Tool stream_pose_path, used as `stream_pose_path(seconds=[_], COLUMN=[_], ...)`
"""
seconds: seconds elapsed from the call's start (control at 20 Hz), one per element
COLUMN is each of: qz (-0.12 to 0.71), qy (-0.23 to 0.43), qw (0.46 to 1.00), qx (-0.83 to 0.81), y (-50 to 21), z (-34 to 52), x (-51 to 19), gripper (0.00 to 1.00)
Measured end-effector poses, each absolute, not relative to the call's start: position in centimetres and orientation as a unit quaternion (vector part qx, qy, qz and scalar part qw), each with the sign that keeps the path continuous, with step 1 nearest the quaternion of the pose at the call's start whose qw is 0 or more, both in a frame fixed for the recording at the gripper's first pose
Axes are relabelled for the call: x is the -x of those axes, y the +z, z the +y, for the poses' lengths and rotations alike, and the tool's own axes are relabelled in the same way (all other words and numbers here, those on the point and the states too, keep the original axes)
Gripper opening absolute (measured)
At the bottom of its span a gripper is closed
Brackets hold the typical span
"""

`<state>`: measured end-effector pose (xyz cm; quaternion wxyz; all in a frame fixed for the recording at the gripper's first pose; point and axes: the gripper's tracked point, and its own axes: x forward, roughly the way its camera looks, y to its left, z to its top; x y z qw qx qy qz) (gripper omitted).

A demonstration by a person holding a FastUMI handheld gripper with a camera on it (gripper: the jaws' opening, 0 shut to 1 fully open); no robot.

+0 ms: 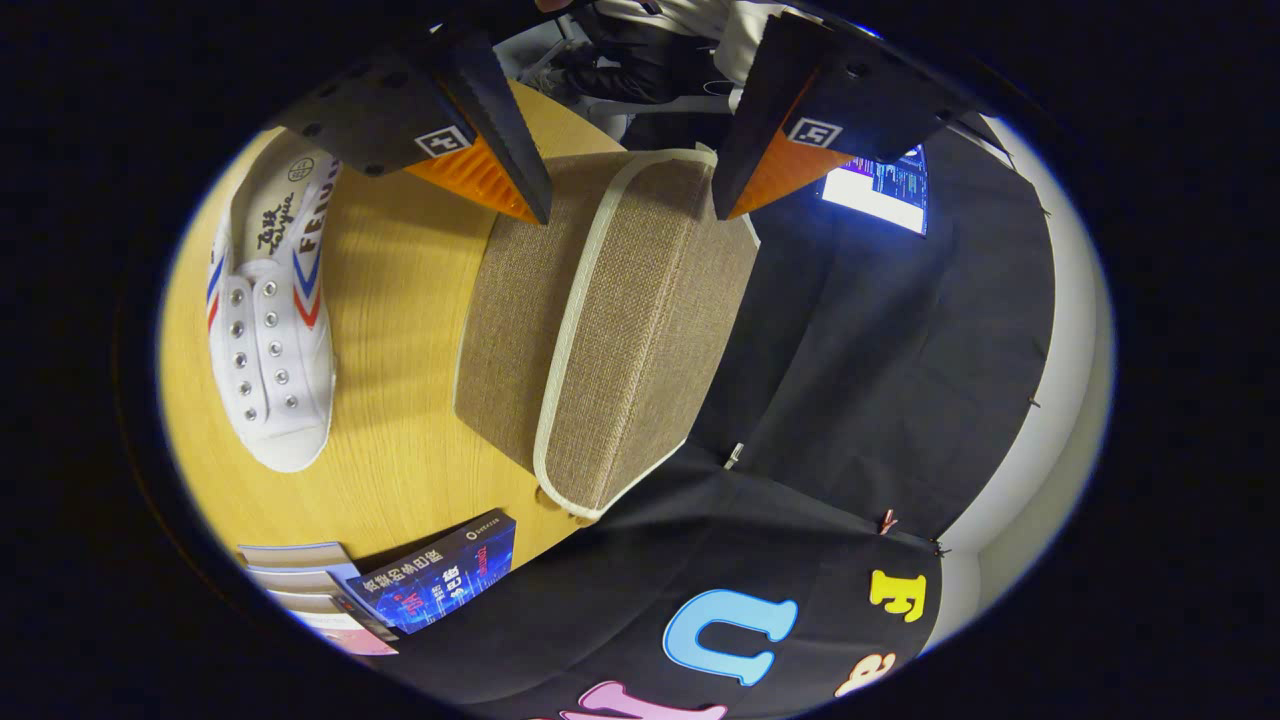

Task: Open the storage box then place both shoes into the box .Put the left shoe in first, then the right shoe, with the right side of both shoes facing outward in a uniform manner.

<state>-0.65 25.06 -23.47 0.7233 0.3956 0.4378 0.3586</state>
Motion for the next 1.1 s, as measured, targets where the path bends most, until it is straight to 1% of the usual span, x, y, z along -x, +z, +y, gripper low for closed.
stream_pose_path(seconds=[0.3, 0.45, 0.7, 0.8, 1.1], qz=[0.455, 0.465, 0.472, 0.472, 0.473], qy=[0.374, 0.386, 0.393, 0.386, 0.374], qw=[0.677, 0.647, 0.621, 0.613, 0.592], qx=[-0.441, -0.466, -0.487, -0.502, -0.535], y=[-23.7, -22.8, -21.5, -20.8, -18.9], z=[27.2, 28.1, 27.5, 26.8, 25.2], x=[0.6, 1.1, 1.5, 1.2, 1.2], gripper=[0.98, 0.96, 0.96, 0.93, 0.93])
